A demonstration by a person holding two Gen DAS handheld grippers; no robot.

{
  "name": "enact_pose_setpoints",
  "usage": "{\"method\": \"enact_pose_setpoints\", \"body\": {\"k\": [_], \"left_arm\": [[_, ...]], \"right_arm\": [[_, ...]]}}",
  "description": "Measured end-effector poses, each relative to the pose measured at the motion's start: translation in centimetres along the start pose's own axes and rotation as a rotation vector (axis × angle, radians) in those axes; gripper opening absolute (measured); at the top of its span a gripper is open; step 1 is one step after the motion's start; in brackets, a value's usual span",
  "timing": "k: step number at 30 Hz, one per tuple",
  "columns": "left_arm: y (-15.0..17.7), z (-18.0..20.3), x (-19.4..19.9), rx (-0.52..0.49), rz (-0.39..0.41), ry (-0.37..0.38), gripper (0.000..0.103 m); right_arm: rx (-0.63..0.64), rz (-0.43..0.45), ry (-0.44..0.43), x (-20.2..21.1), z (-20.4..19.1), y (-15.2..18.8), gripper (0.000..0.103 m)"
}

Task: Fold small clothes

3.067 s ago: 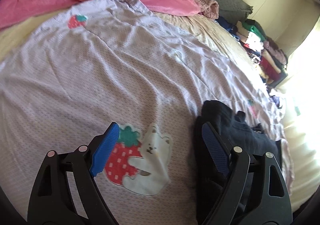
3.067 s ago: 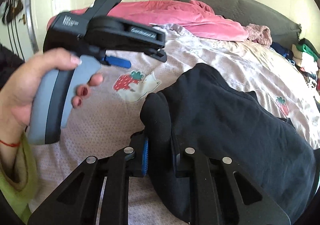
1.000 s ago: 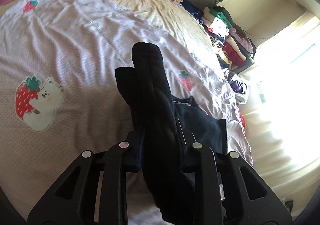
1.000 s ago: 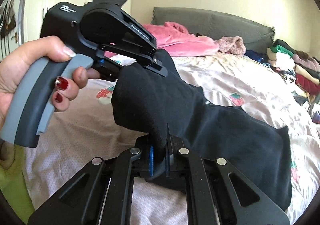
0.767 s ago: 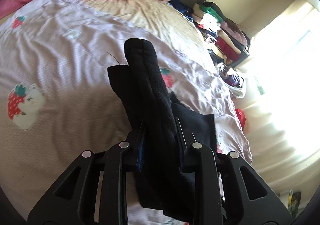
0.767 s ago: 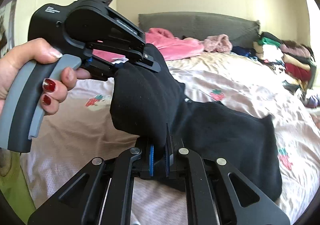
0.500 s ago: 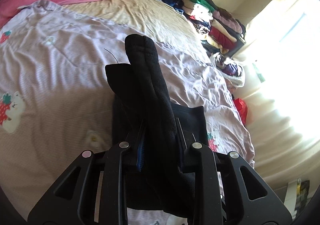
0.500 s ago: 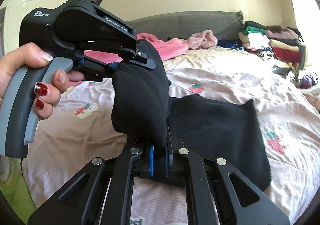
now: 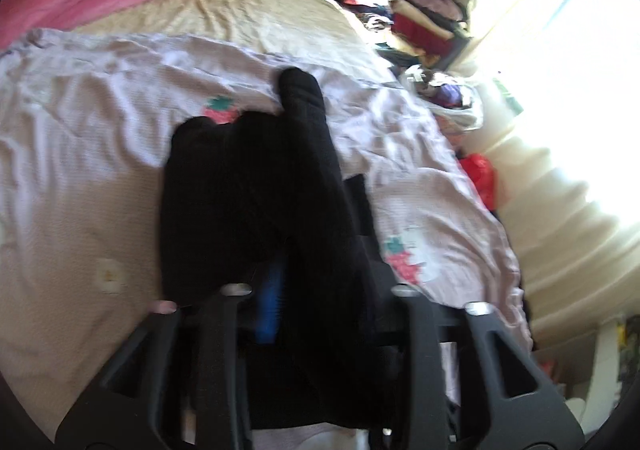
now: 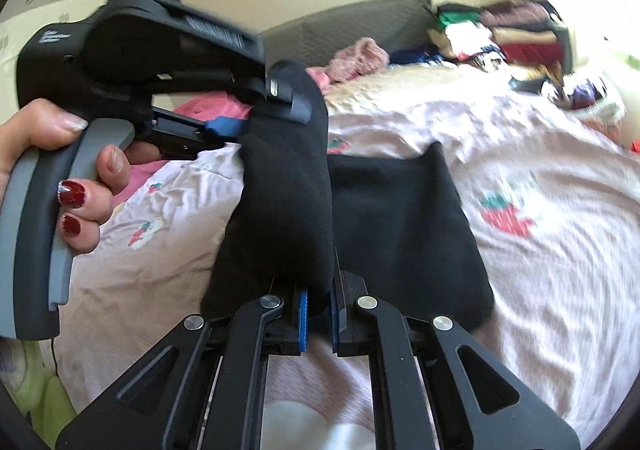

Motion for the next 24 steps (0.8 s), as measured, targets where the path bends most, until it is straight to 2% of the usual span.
{"method": "enact_pose_setpoints", "body": {"k": [1,4,8,11,13,14,15,16,19,21,23,24], "left_arm": [[0.2,-0.3,-0.4,0.011,0.002,-0.001,0.079],[0.9,-1.2,-0.6,0.003,0.005,0.001,0.073],[1.7,-3.3,0.3,-0.015,0.022,-0.074,0.068],[2.5,-5.3,0.7,-0.063,0.026,-0.169,0.067],[3.3,-6.2,0.8,-0.082,0.021,-0.191,0.067],[3.5,-6.5,0.8,-0.090,0.022,-0.203,0.067],[3.8,-6.8,0.8,-0.102,0.026,-0.216,0.067],[4.0,-6.9,0.9,-0.107,0.030,-0.220,0.067],[4.3,-6.7,1.3,-0.134,0.041,-0.227,0.067],[4.5,-6.5,1.5,-0.159,0.045,-0.244,0.067],[4.6,-6.5,1.7,-0.178,0.048,-0.261,0.067],[4.6,-6.6,1.8,-0.187,0.050,-0.269,0.067]], "right_arm": [[-0.029,-0.015,0.014,-0.3,0.8,0.5,0.007],[-0.182,-0.082,0.008,-1.5,3.7,2.0,0.011],[-0.309,-0.105,-0.050,-1.5,5.1,2.9,0.018],[-0.321,-0.113,-0.062,-0.7,5.0,3.0,0.025],[-0.328,-0.115,-0.075,0.2,4.9,2.9,0.028],[-0.318,-0.110,-0.075,0.8,4.9,2.6,0.038],[-0.304,-0.108,-0.071,1.4,5.0,2.2,0.054],[-0.286,-0.102,-0.064,2.3,4.7,1.8,0.058],[-0.253,-0.062,-0.049,3.9,4.9,0.1,0.059],[-0.227,-0.046,-0.026,4.1,4.9,-1.2,0.069],[-0.215,-0.042,-0.013,3.5,5.2,-3.0,0.069],[-0.222,-0.046,-0.003,3.1,5.6,-3.8,0.074]]}}
Point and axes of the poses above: each gripper's, at about its wrist camera, not at the fingertips, and x roughly against the way its jaws point, z to its right, y to its underside, the point moved 9 cm from there along -x, roughly the way its jaws point, and after that the axes turned 2 degrees about -y, right-handed, at the moved point
